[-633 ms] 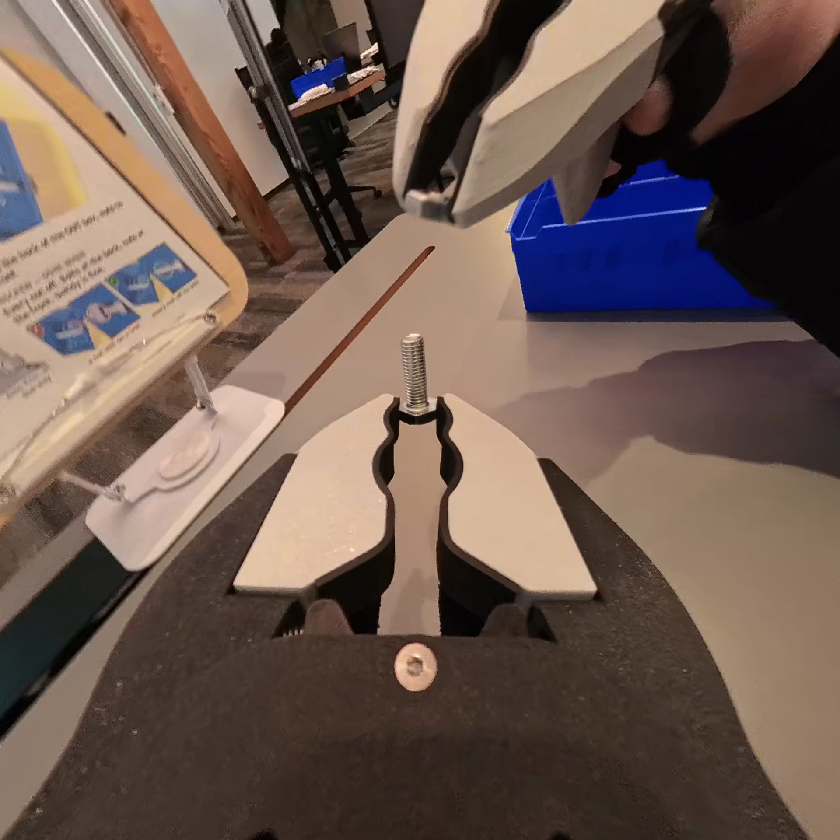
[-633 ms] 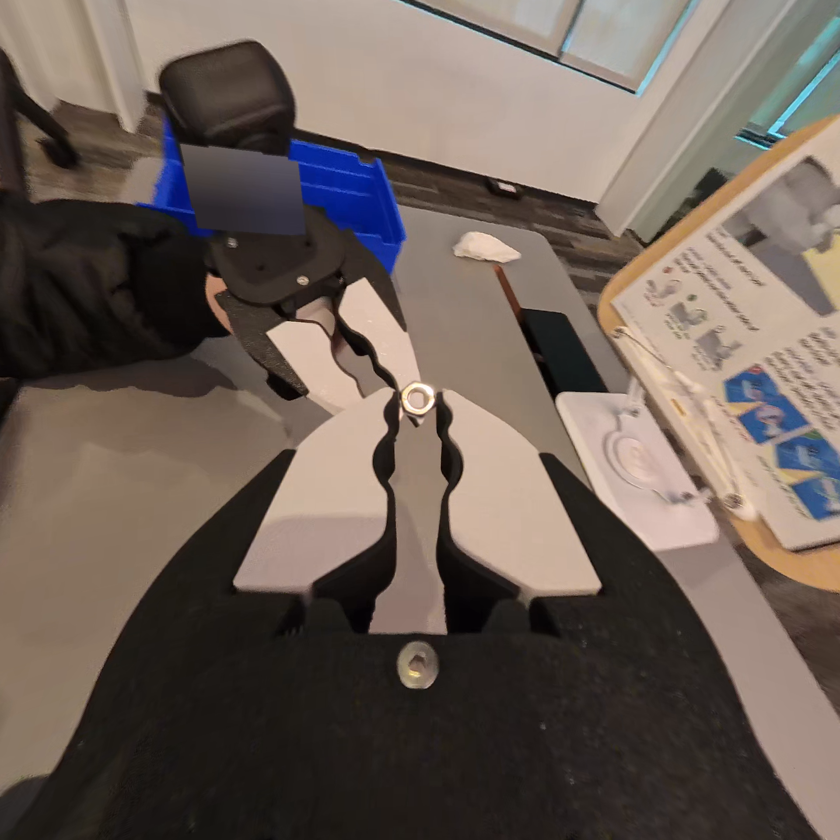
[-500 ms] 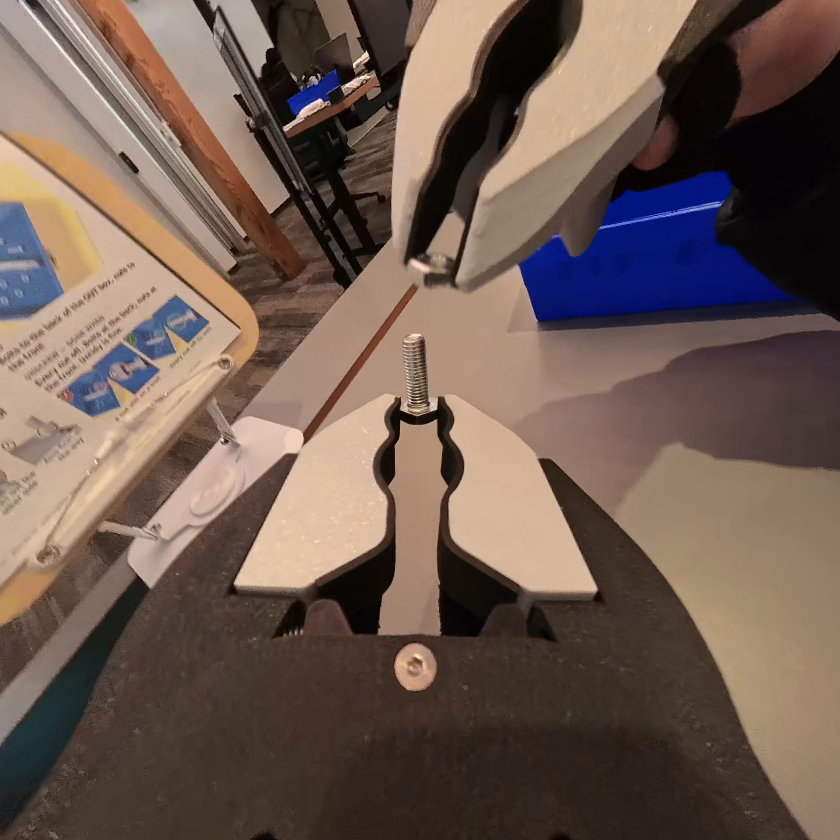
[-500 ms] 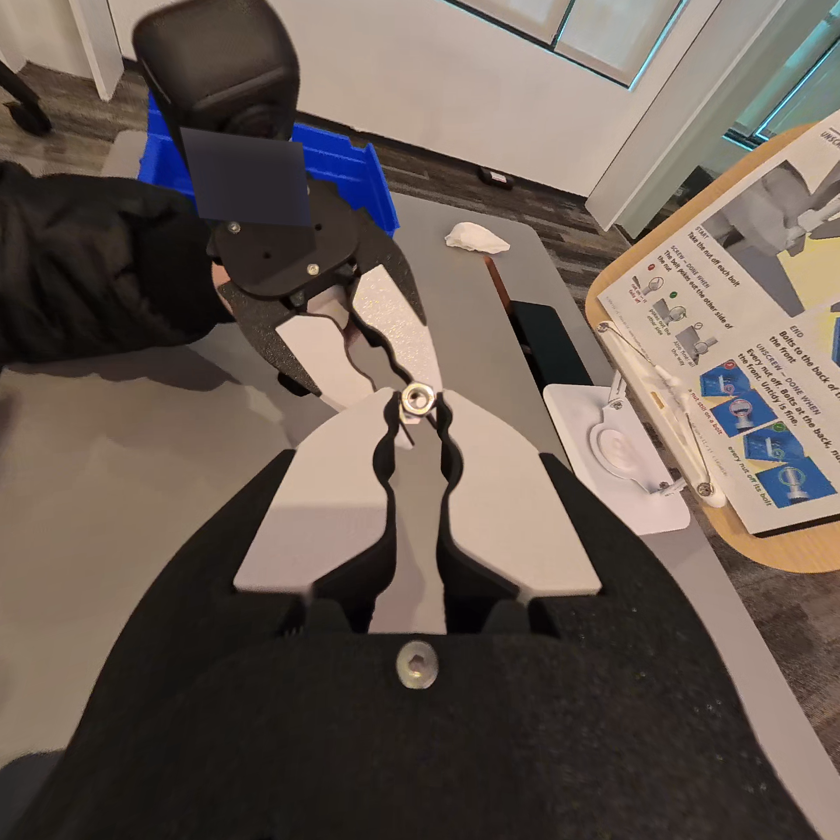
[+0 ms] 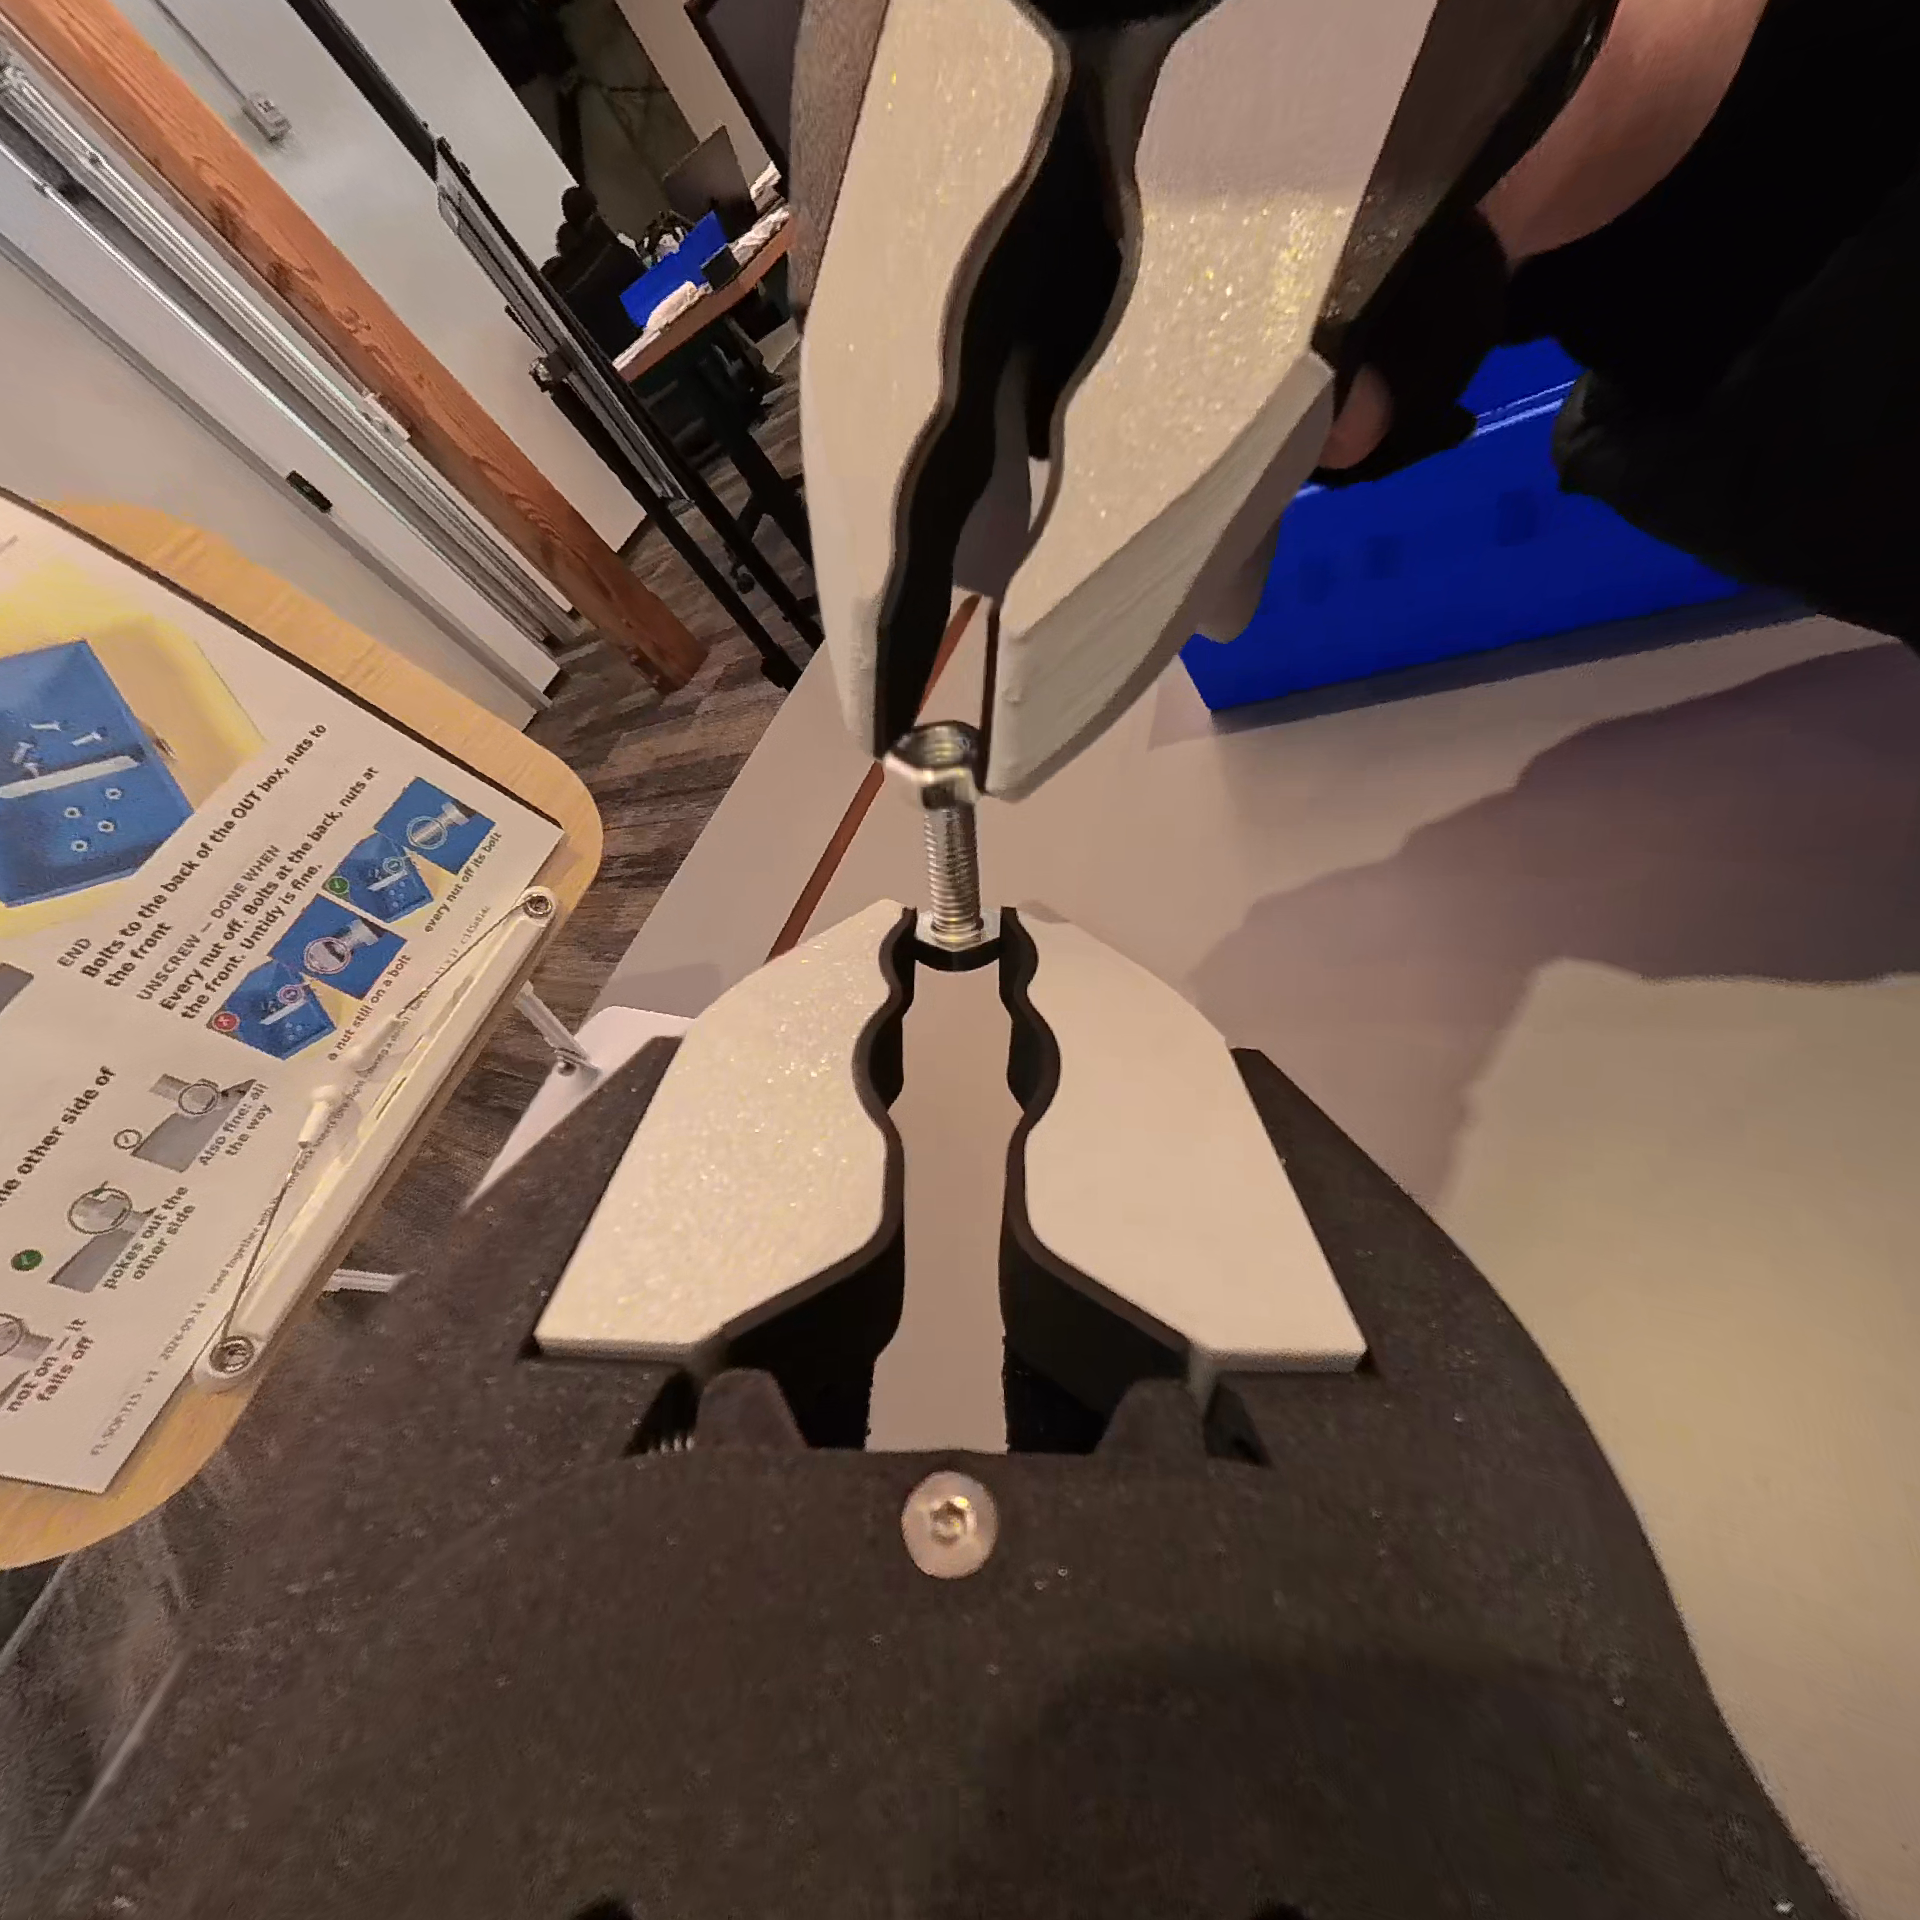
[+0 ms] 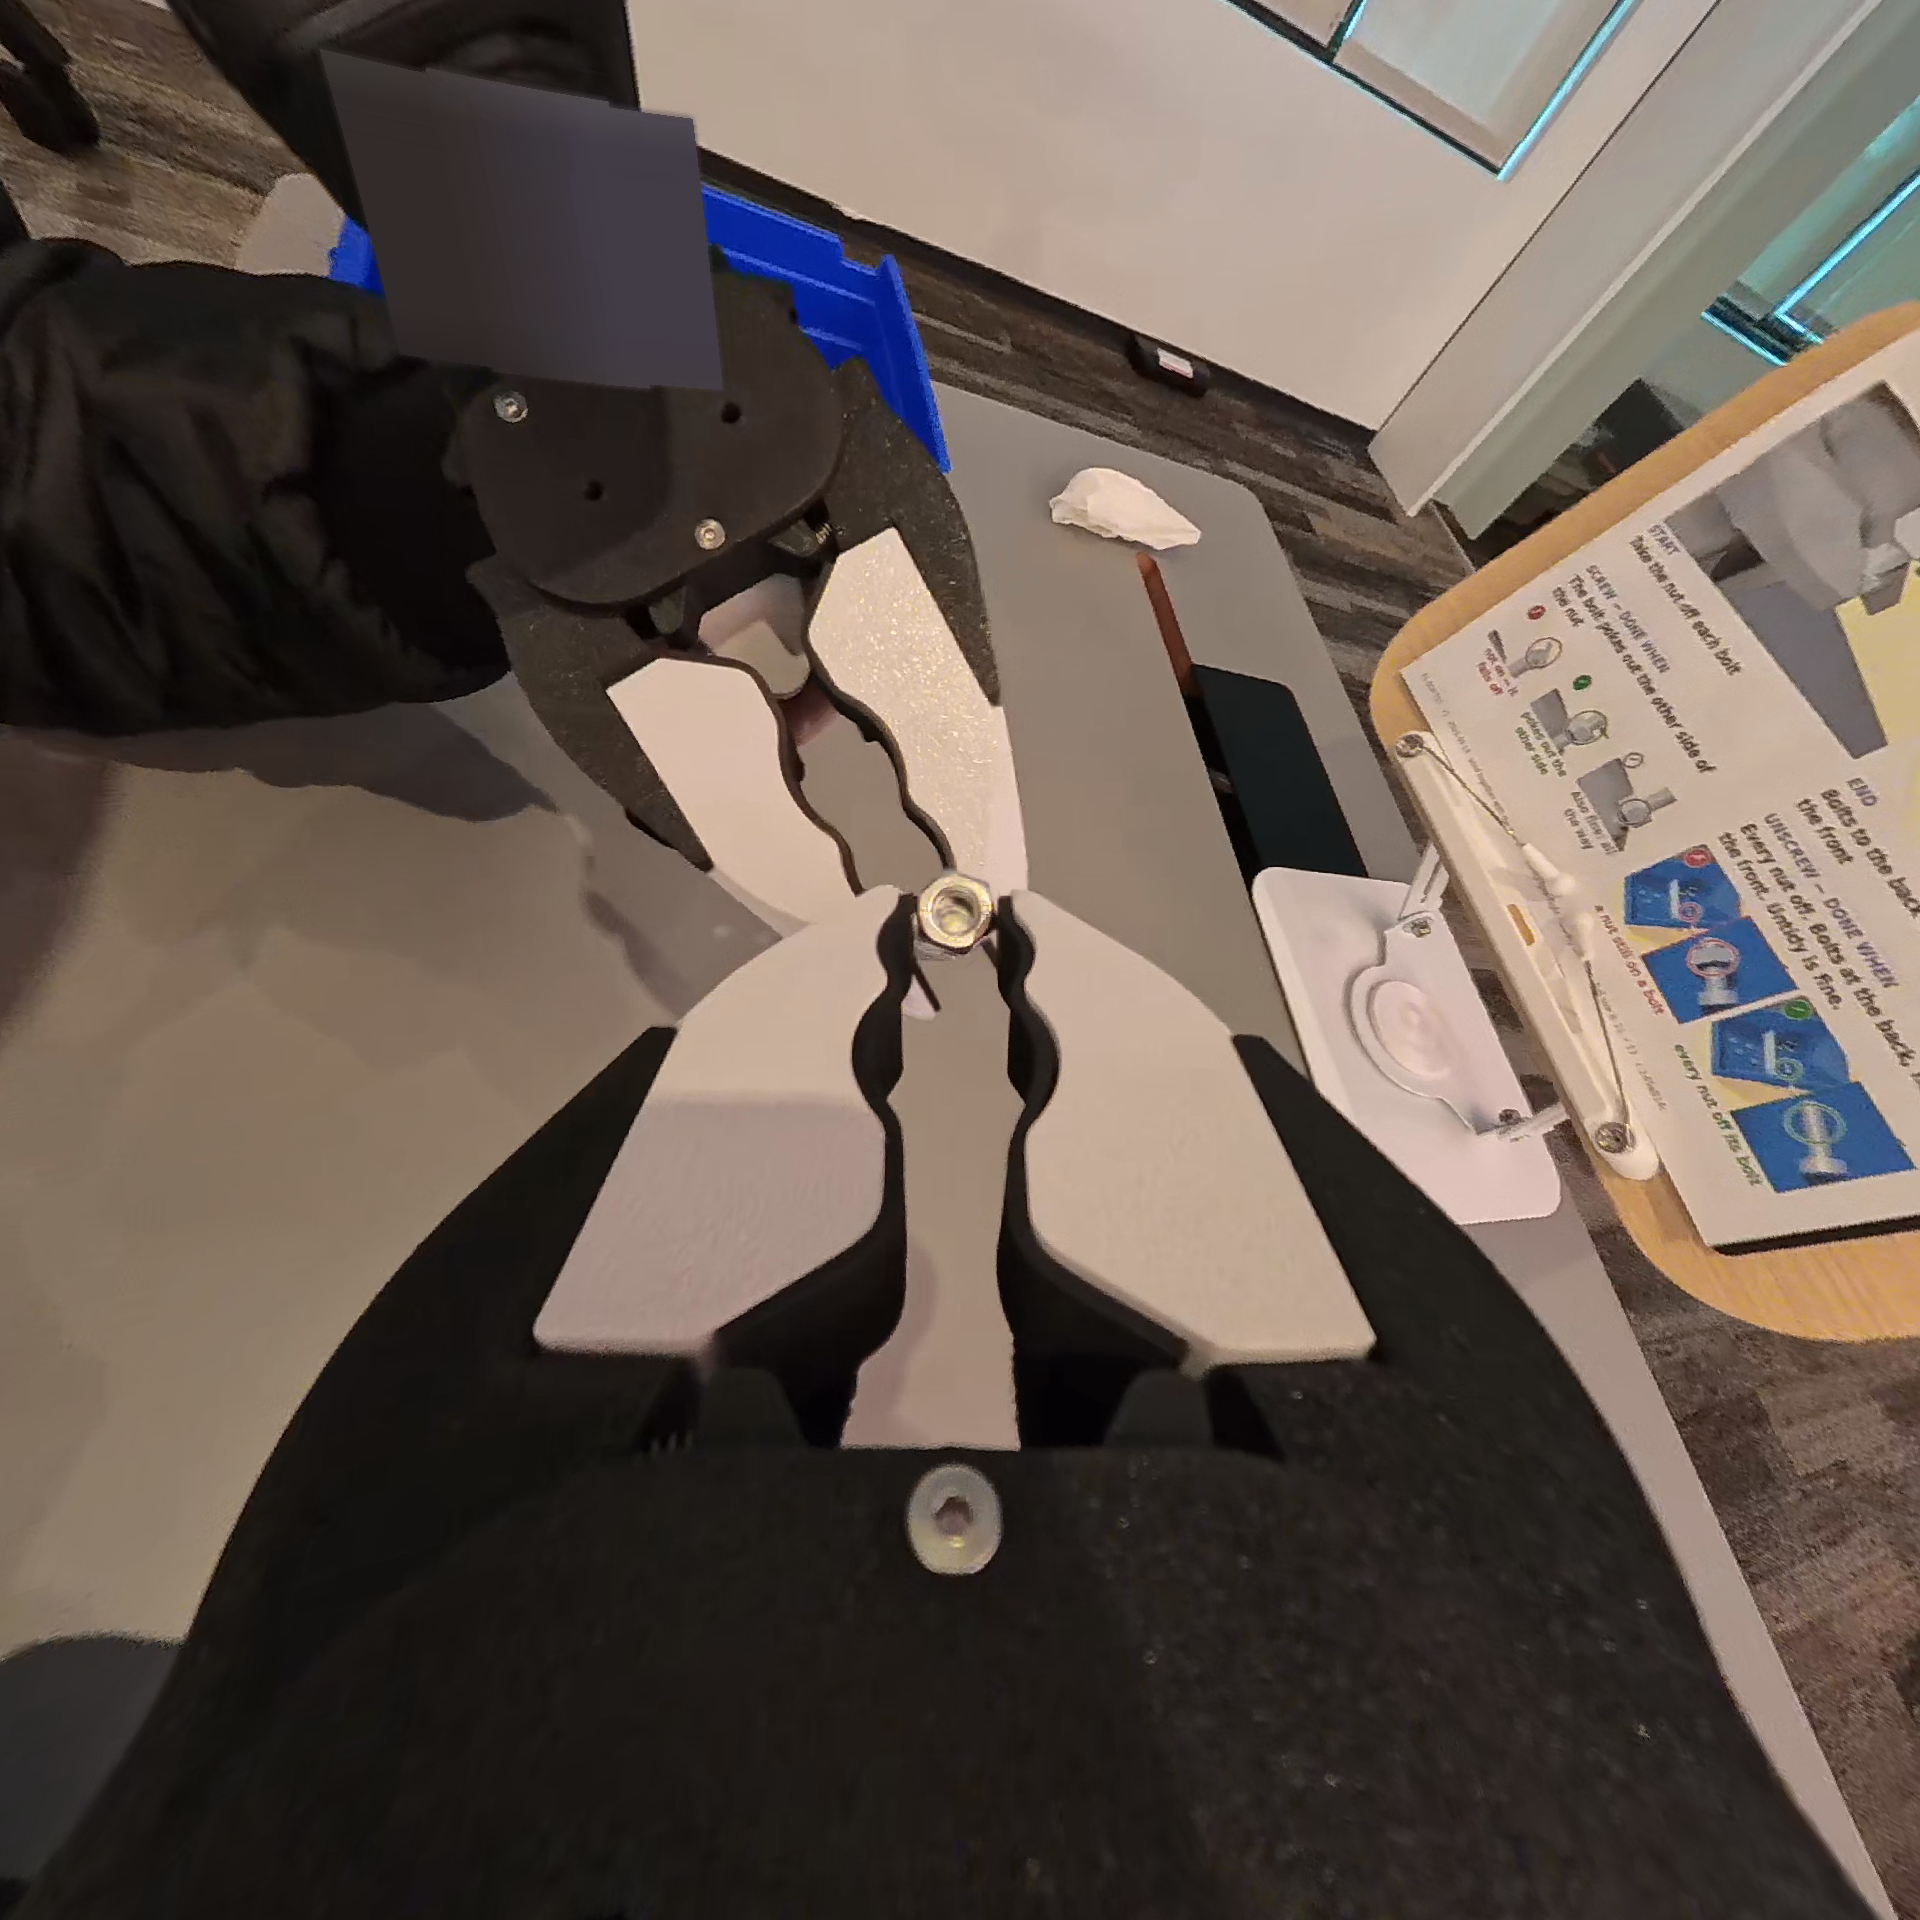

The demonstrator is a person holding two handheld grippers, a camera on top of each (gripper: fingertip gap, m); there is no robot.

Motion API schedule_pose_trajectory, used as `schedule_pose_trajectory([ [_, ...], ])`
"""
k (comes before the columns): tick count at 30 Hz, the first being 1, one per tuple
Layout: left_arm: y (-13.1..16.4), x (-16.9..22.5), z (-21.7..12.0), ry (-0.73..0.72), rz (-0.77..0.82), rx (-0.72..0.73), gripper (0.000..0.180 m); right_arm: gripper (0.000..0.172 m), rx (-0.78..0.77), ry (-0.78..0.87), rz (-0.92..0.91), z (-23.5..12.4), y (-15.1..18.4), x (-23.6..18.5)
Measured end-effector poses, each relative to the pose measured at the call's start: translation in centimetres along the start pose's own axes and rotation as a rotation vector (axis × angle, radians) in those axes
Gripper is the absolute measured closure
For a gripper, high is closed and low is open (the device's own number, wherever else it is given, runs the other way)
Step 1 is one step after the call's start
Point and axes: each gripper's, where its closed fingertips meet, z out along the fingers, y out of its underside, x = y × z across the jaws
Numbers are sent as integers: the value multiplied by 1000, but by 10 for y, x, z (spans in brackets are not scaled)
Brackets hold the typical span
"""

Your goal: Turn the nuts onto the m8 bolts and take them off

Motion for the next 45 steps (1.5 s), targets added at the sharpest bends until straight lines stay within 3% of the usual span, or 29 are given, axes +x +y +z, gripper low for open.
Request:
schedule_pose_trajectory([
  [9, -12, 8, -8, 36, 43, 65, 165, 158, 58, -55, -33, -7, -8, -10],
  [32, -54, 16, -31, 173, -130, 352, 165, 158, 349, -102, -115, -27, -47, -21],
  [41, -57, 18, -34, 202, -152, 379, 165, 158, 361, -100, -122, -29, -50, -22],
  [45, -52, 11, -30, 150, -154, 323, 165, 158, 327, -57, -101, -24, -48, -15],
])
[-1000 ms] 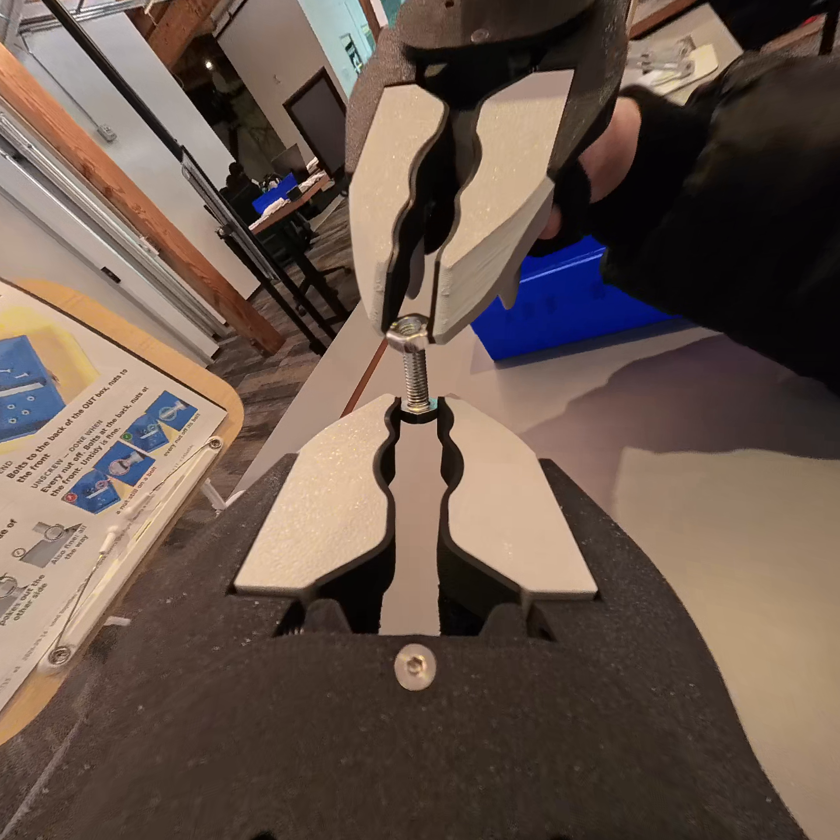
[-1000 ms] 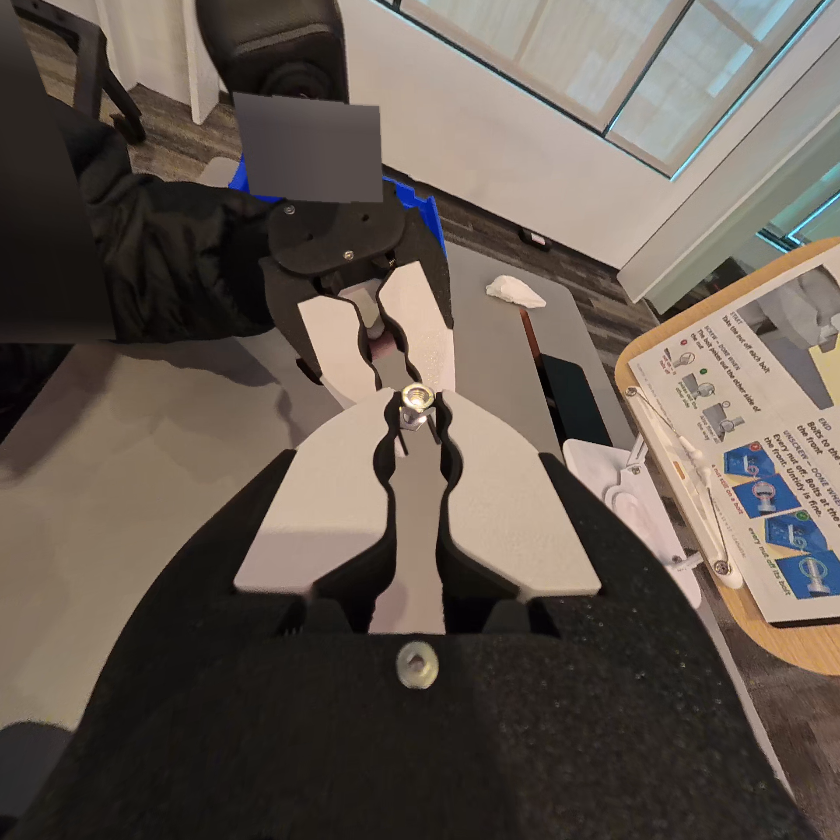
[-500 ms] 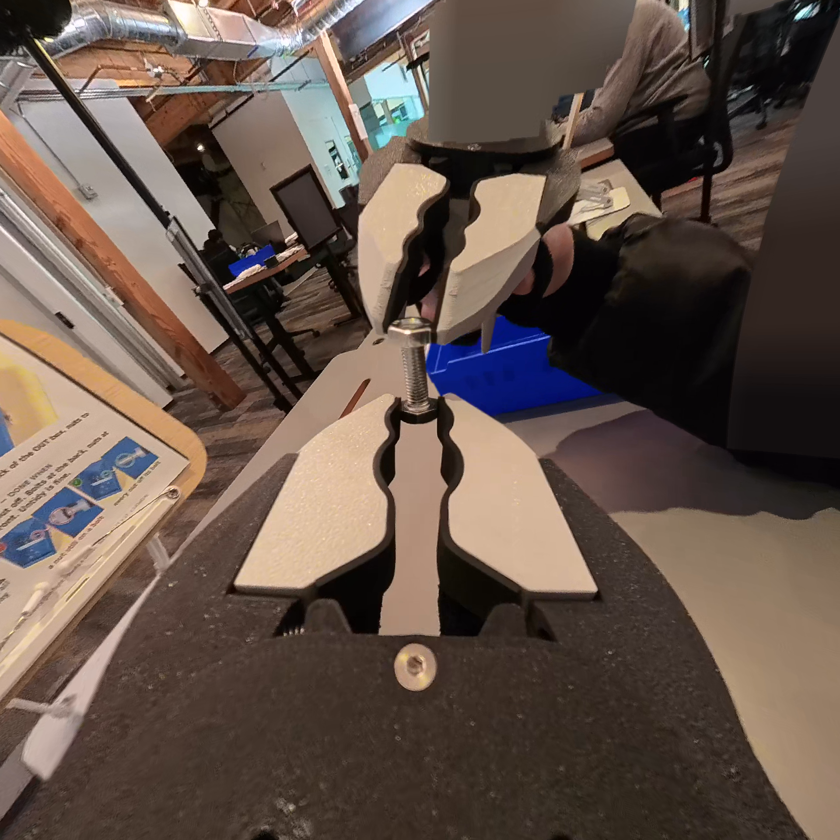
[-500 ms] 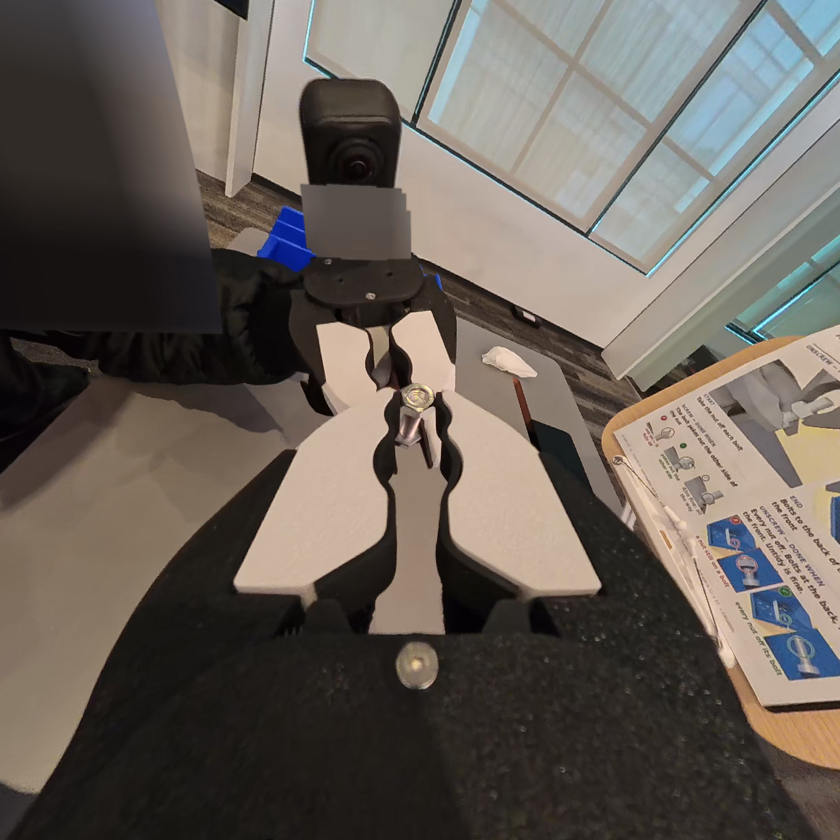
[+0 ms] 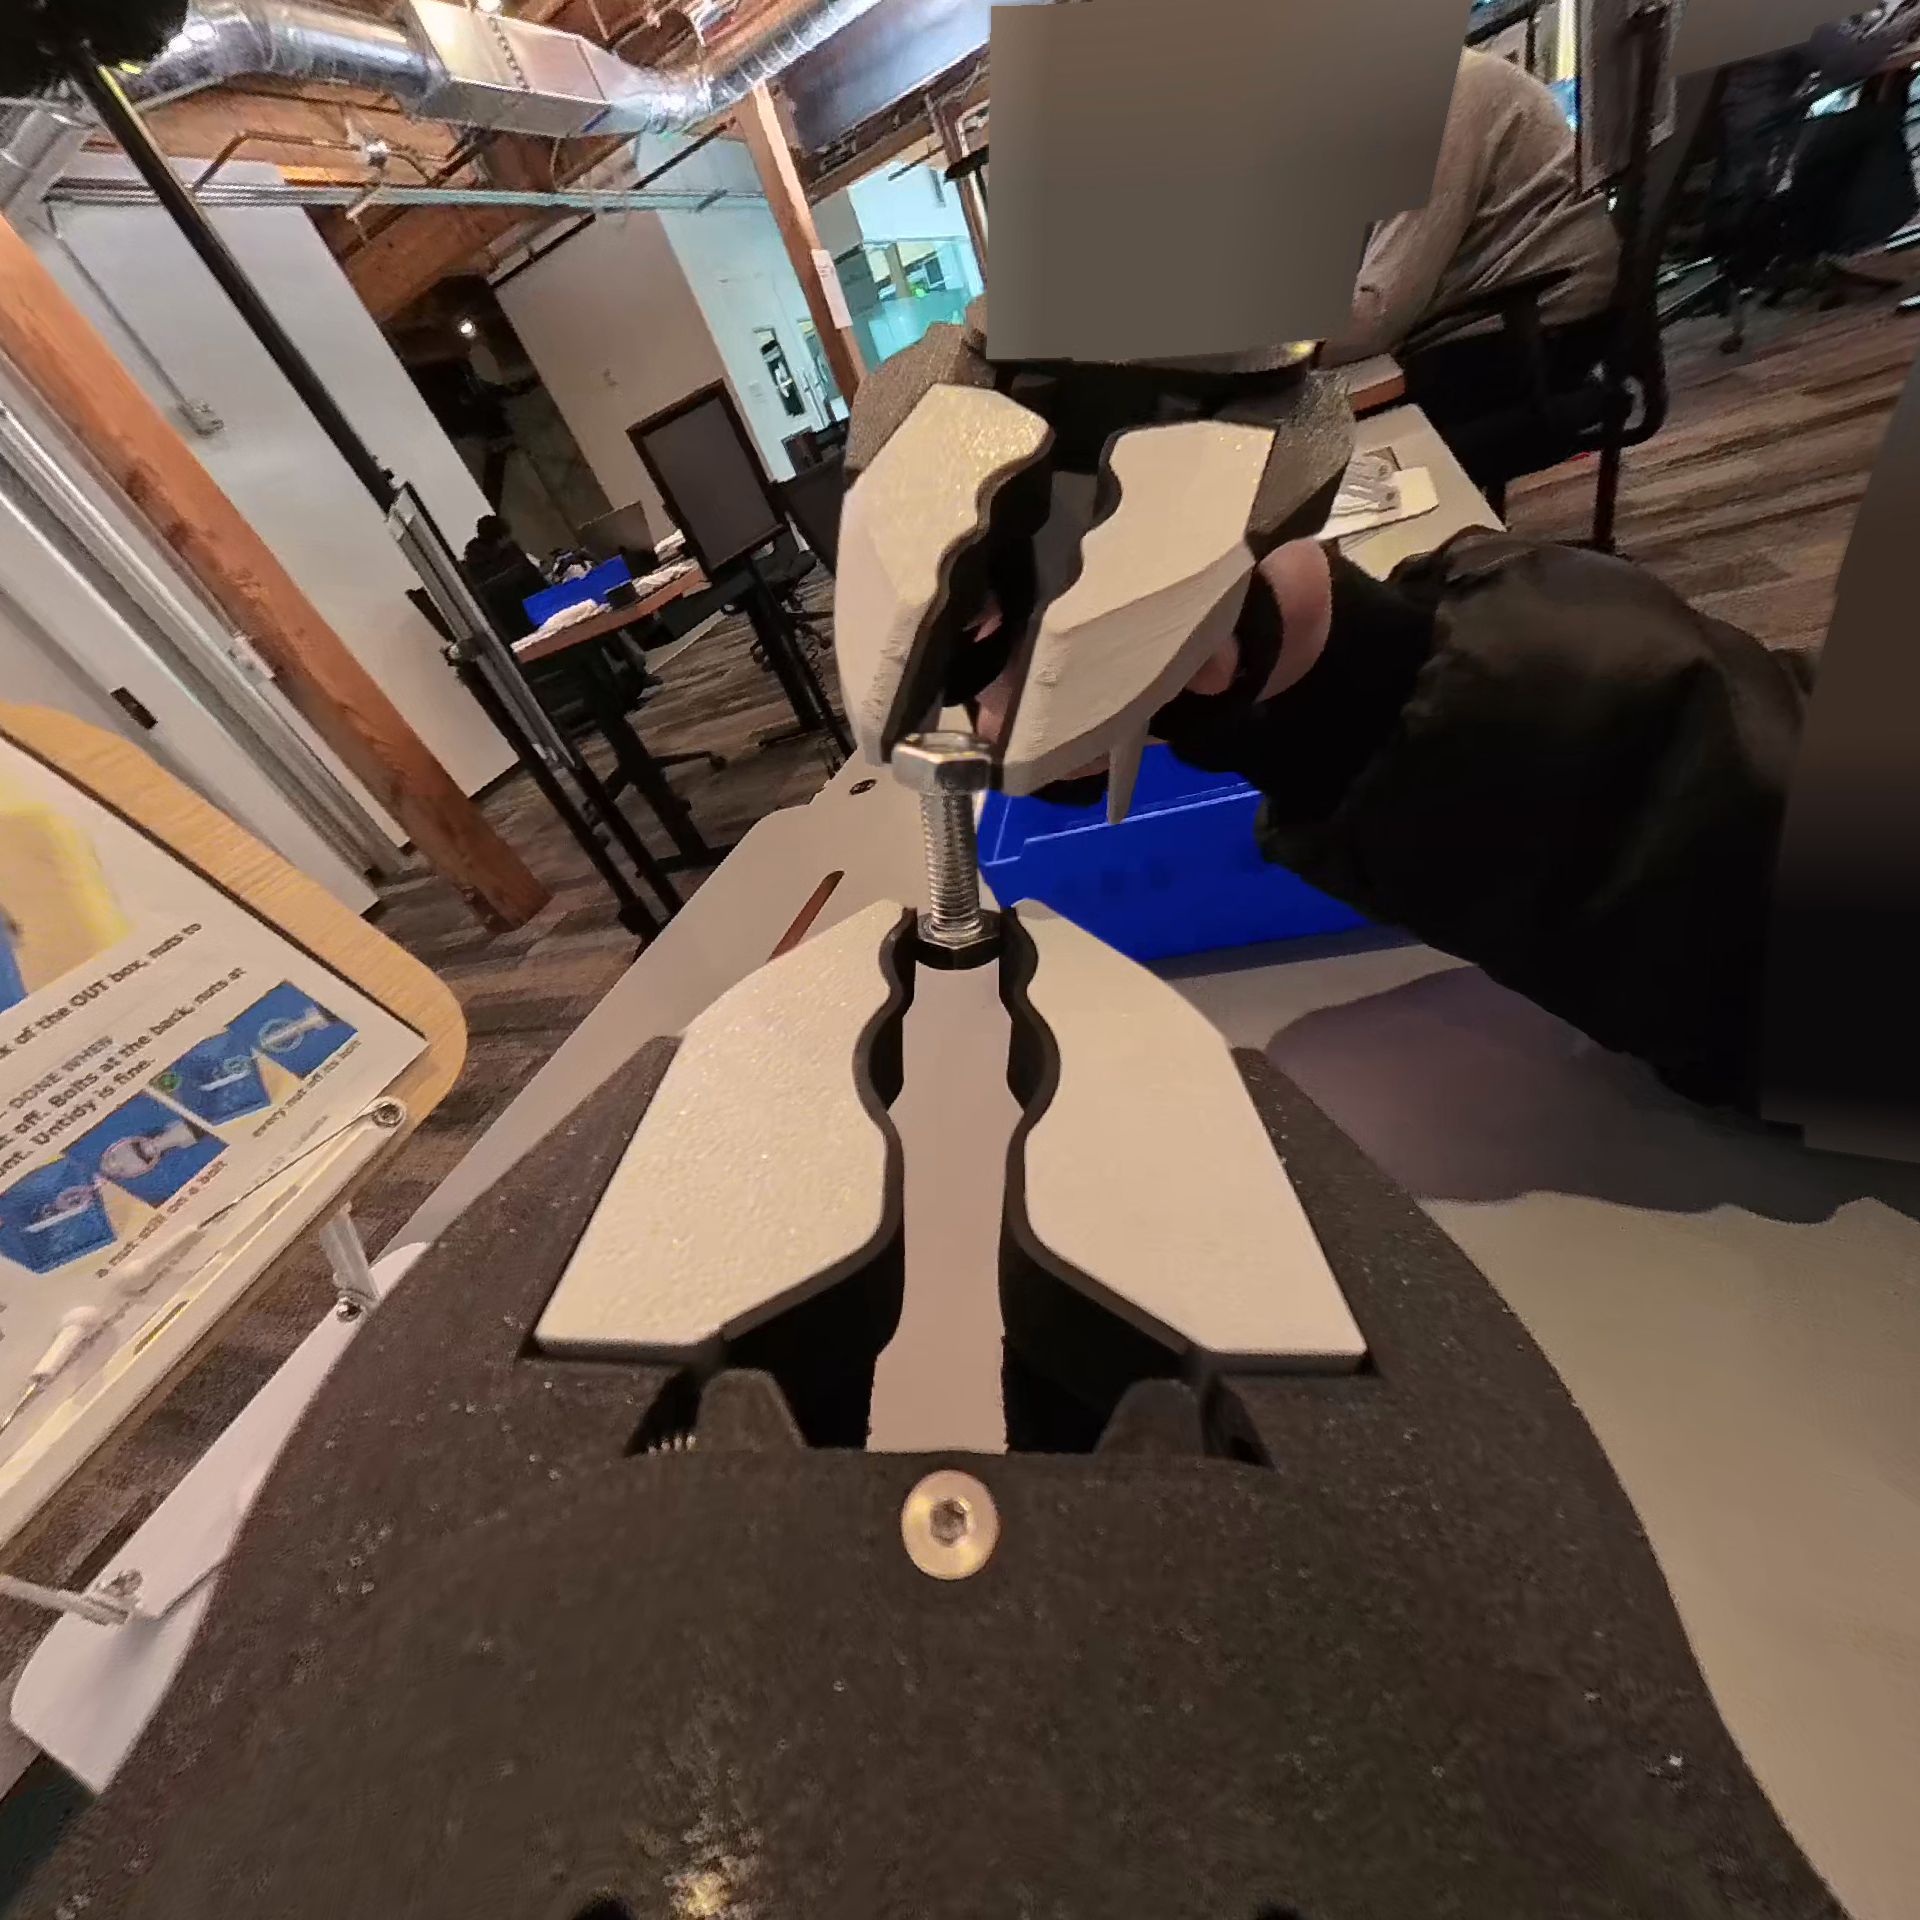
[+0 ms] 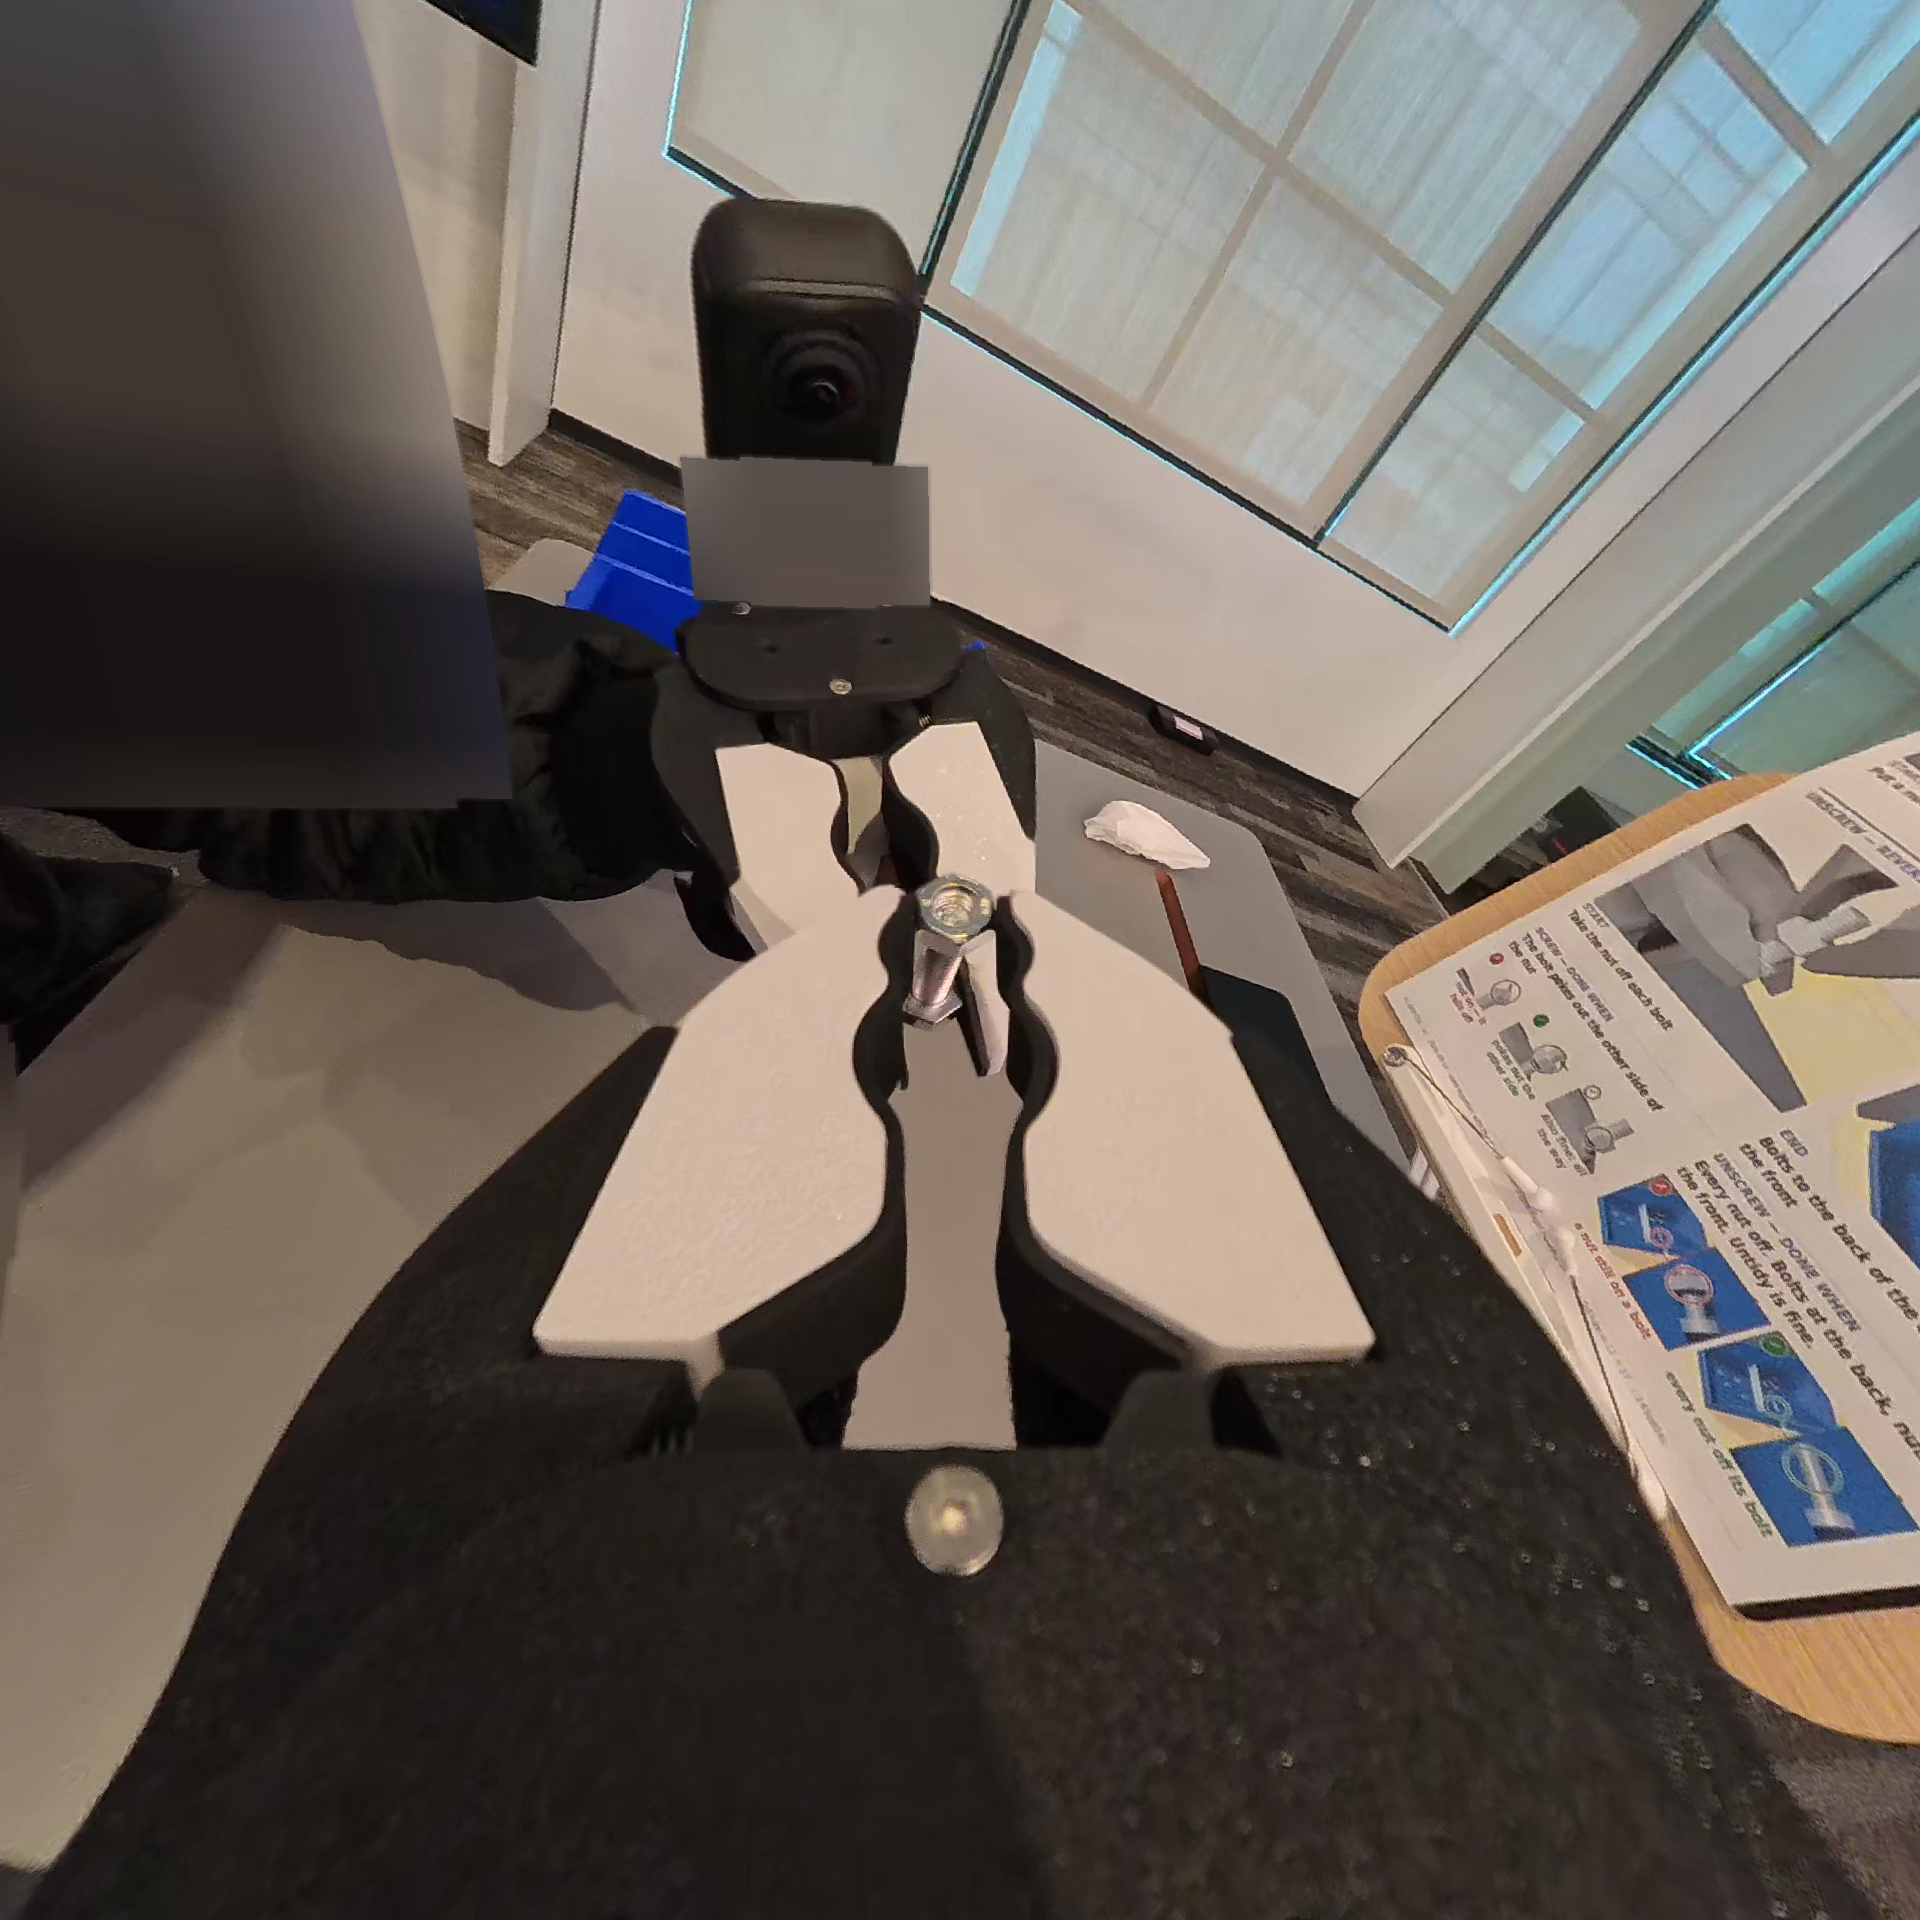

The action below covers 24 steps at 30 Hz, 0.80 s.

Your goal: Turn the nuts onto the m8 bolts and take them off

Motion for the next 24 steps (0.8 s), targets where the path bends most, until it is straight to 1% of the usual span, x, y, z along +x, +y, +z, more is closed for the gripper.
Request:
schedule_pose_trajectory([
  [10, 4, -12, -2, -42, -60, -13, 165, 157, -4, 55, 44, 5, 5, 11],
  [14, 5, -13, -2, -44, -62, -19, 165, 156, 7, 63, 52, 4, 3, 13],
  [19, 6, -13, -1, -44, -57, -29, 165, 151, 6, 74, 54, 4, 4, 14],
  [24, 6, -12, -1, -37, -56, -30, 165, 153, -1, 64, 55, 6, 5, 13],
])
